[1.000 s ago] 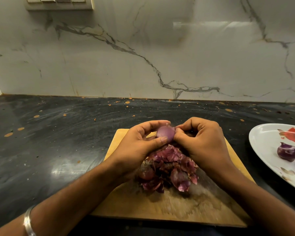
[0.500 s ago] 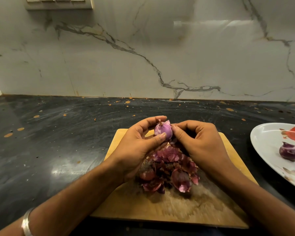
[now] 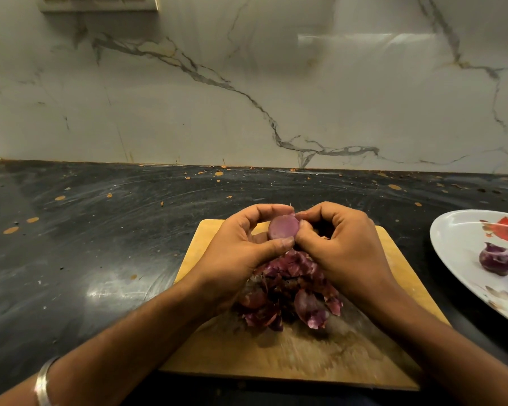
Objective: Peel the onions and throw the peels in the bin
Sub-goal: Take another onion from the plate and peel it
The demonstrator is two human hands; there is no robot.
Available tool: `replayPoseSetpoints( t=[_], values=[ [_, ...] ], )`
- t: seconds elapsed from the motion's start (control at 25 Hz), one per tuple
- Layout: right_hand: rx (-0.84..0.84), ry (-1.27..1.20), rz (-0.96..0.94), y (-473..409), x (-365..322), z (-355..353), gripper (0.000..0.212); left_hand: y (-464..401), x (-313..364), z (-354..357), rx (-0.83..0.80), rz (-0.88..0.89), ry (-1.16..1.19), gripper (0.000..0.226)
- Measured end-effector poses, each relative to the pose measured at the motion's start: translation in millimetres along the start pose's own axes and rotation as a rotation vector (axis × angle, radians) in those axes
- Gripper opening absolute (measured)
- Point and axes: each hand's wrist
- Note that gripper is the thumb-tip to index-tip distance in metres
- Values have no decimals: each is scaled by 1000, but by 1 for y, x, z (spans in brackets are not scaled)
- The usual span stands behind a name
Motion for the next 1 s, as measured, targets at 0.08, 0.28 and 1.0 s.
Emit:
replayPoseSetpoints(
  t=[0.08, 0.28, 1.0],
  values=[
    [5, 2, -18, 0, -2, -1, 9, 1, 2, 1, -10, -20, 40, 46],
    [36, 28, -21, -2, 1, -3, 17, 4, 4, 4, -30, -37, 90, 48],
    [8, -147, -4, 1, 4, -2, 21, -3, 9, 1, 7, -145, 264, 44]
  ],
)
Point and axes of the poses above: each hand's wrist, its own y-axis away from the middle knuckle, its own z-axis out of the palm, x = y × z, and after that the axes turned 13 degrees about x, right-handed
